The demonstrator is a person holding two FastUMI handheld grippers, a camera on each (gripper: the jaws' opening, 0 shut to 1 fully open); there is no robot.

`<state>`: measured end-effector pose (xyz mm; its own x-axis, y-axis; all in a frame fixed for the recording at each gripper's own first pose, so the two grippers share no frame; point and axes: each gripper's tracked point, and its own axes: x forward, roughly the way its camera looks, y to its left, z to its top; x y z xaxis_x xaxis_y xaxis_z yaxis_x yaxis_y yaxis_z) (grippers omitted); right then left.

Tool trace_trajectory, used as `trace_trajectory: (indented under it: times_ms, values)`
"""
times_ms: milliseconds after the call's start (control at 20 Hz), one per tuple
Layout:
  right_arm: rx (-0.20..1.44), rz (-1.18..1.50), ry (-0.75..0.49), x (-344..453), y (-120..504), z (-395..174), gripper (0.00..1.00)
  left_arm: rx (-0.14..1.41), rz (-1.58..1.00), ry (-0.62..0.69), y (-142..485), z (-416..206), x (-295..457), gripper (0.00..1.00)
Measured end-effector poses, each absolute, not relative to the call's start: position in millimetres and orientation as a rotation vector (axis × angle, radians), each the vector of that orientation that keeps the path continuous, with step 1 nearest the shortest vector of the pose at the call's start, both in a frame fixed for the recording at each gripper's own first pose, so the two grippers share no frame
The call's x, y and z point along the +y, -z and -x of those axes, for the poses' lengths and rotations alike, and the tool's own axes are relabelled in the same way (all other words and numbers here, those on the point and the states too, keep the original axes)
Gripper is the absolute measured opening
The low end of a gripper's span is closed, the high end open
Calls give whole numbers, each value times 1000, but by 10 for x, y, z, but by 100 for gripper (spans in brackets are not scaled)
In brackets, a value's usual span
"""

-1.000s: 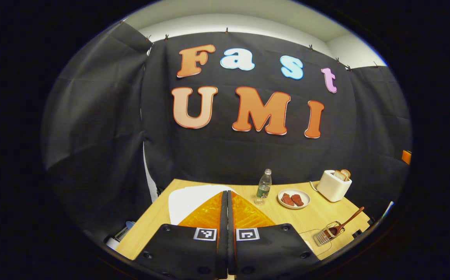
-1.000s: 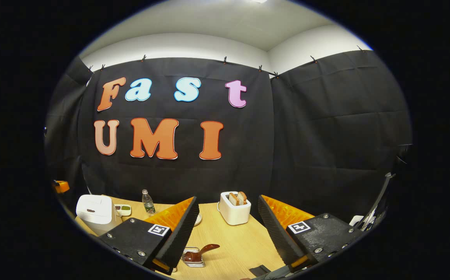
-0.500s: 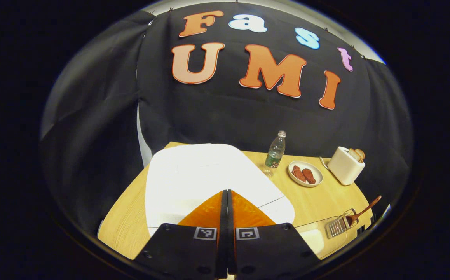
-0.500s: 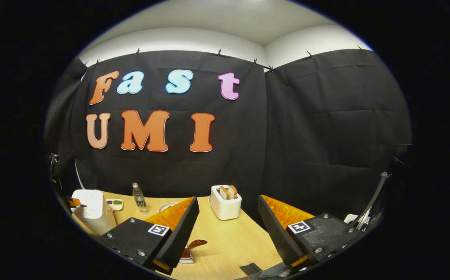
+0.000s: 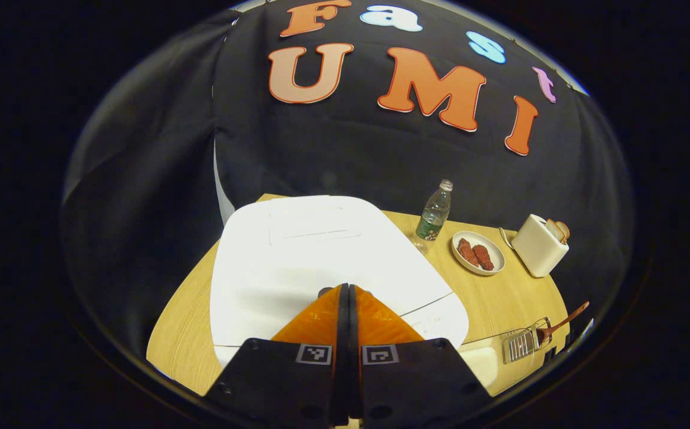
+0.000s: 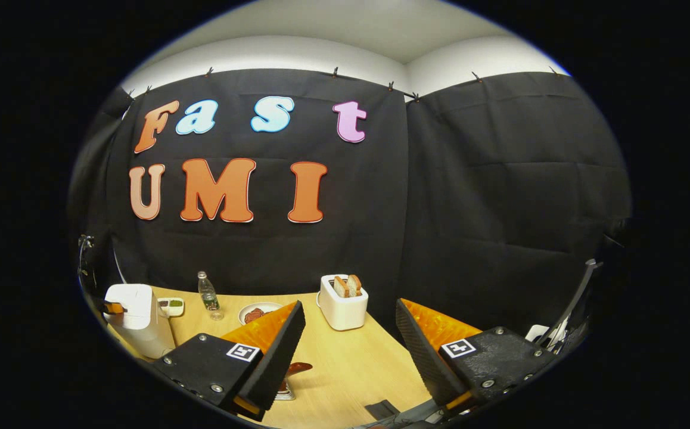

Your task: Close the left gripper, press the button to open the rice cooker; take a wooden spoon from the chopstick holder with the right hand, scoop a spoonful of rice and pour it into the rice cooker, then put the wooden spoon back into the chopstick holder.

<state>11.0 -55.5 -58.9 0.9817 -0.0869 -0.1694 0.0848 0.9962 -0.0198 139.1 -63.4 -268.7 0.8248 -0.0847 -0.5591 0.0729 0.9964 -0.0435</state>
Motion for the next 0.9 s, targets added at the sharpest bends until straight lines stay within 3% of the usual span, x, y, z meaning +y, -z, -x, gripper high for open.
trace_trajectory:
  times_ms: [500,900]
  values:
    - [127,-40,62,-646,540,-179,95,265,64,100,884,-1370,-711,5]
    - [132,-98,35,-770,672,-377,95,129,39,121,336,-1018,-963,5]
